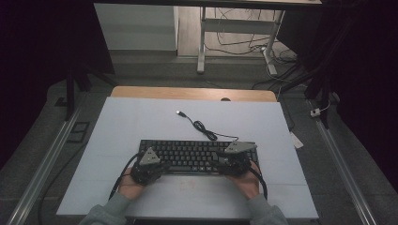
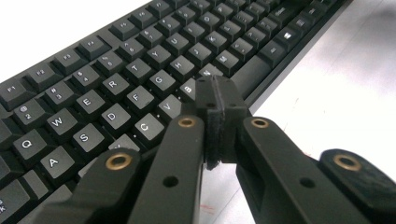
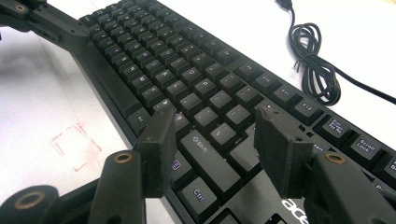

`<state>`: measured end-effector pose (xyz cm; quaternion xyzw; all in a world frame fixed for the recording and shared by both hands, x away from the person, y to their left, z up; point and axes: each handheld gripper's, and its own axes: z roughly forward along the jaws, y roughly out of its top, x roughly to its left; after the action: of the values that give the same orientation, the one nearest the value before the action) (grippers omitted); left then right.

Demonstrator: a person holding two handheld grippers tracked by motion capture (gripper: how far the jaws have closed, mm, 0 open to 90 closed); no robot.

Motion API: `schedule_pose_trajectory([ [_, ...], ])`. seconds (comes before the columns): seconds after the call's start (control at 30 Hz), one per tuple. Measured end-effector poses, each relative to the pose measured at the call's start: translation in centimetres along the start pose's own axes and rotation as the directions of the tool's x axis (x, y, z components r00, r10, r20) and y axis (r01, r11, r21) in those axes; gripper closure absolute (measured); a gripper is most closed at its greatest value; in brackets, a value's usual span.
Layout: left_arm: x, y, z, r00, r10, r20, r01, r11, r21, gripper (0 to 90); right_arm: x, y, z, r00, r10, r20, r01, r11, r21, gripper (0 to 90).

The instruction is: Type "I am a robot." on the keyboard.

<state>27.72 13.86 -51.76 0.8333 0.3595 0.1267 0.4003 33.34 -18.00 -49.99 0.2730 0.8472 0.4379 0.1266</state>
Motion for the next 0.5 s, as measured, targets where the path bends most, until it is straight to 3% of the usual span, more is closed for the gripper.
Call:
schedule_pose_trajectory([
  [0.5, -0.03, -0.37, 1.01, 0.9998, 0.004, -0.019, -0.004, 0.9996, 0.027, 89.2, 0.0, -0.04, 0.13, 0.9999, -0.002, -0.01, 0.002, 1.0, 0.006, 48.5],
])
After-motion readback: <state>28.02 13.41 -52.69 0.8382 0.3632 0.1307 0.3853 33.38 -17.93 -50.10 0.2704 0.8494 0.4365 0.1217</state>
